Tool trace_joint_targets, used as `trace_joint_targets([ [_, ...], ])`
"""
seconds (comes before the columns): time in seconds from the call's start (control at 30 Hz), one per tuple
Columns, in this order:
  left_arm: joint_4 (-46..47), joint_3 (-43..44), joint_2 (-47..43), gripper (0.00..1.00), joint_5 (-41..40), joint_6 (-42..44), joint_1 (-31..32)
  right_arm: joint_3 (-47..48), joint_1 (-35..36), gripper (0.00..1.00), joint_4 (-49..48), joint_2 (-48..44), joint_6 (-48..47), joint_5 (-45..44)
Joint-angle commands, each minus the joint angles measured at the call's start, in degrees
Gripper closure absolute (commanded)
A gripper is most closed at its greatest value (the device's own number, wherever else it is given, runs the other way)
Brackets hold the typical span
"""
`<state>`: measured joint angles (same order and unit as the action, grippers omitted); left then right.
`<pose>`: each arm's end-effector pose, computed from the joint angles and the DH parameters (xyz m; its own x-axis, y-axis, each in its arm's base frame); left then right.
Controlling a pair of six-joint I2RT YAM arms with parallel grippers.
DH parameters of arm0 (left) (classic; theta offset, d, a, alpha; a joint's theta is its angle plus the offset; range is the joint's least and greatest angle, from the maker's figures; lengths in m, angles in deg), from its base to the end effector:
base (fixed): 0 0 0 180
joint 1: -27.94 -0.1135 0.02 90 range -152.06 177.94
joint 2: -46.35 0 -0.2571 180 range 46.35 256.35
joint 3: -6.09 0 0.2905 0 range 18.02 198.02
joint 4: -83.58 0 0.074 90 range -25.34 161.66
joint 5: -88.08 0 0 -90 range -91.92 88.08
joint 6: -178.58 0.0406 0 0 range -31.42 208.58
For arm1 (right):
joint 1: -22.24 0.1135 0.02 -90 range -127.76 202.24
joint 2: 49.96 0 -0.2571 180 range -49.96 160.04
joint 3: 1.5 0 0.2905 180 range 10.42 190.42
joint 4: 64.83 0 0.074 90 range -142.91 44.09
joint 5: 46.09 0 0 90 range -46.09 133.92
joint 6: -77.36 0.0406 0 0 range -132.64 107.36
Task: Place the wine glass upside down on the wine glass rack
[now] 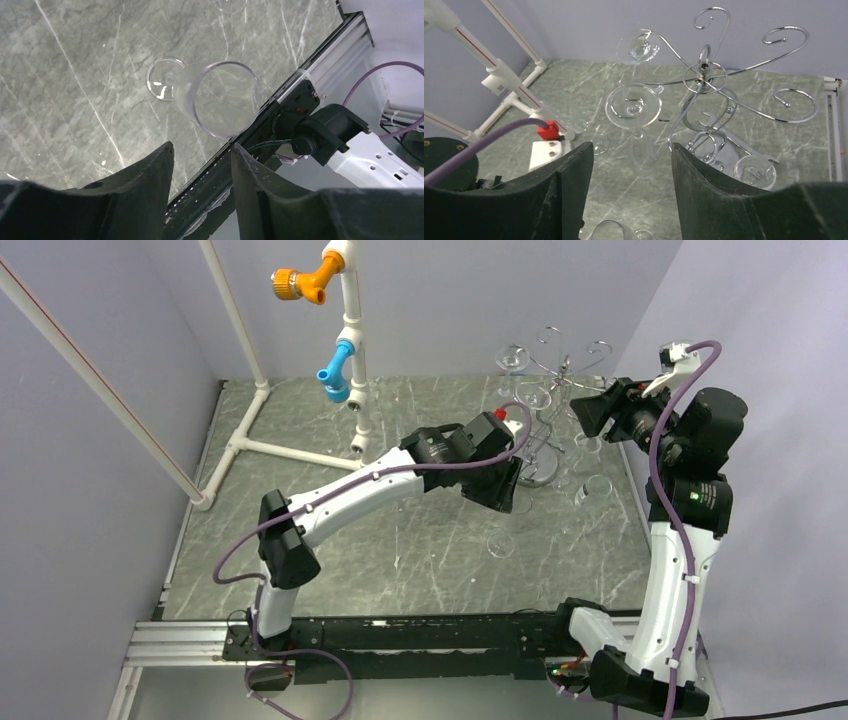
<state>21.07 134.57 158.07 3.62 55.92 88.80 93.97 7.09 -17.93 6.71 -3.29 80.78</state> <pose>0.2270 -0.4152 0.3542 -0.7805 0.2969 -0.5501 0.5713 0.6961 -0.4348 0.2096 -0.0315 0.4953 -0.1934 0.1870 -0.9631 -0.3374 0.9091 0.2443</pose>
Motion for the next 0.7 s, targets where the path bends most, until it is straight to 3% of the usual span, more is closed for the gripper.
trace_joint_targets([
  [0.0, -3.06, 4.97, 1.55, 0.51, -1.94, -1.49, 0.57, -0.13, -0.5, 0.4, -3.51, -0.25, 1.9, 2.43],
  [0.37, -3.78, 10.36, 5.97, 0.56, -4.84, -3.09, 0.57, -1.24, -0.65, 0.4, -3.8, -0.79, 2.73, 4.53],
  [0.67, -4.18, 12.55, 8.18, 0.72, -5.36, -2.45, 0.57, -1.97, -0.93, 0.4, -3.89, -1.82, 3.3, 5.88],
])
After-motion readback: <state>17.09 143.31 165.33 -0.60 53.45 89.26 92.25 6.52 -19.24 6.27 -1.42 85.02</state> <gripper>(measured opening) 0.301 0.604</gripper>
